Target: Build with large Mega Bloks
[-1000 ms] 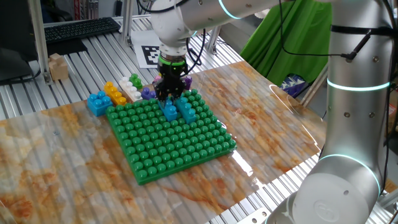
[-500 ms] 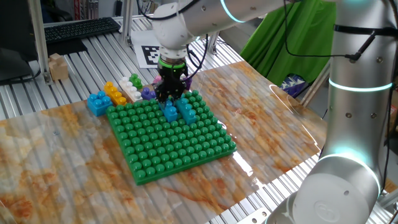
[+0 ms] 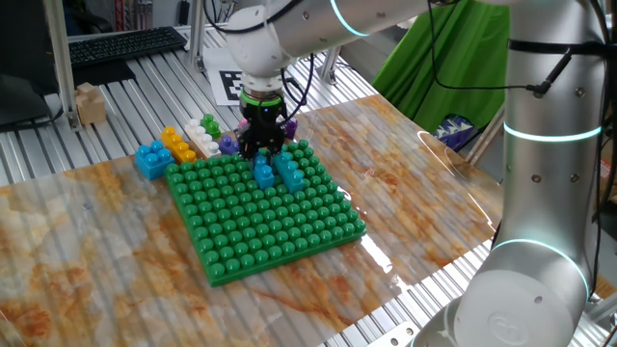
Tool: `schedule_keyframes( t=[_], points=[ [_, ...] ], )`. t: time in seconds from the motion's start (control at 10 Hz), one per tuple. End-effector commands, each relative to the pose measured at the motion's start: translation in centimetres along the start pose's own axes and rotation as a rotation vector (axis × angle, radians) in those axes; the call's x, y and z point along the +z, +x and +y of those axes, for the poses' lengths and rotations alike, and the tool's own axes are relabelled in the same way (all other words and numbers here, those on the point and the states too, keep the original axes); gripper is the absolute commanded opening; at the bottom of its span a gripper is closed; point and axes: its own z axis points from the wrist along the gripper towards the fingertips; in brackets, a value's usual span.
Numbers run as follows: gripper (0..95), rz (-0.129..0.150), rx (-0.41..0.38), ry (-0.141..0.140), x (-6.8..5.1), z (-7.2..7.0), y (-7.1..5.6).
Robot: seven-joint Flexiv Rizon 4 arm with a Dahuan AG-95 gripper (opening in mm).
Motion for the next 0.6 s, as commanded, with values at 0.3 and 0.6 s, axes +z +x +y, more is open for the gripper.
schedule_keyframes(
  t=[0.3,0.6],
  points=[
    [76.0,0.010,-0.001,-0.025,-0.15,0.07,0.21],
    [19.0,0.025,-0.030,-0.023,-0.84,0.18,0.65]
  ],
)
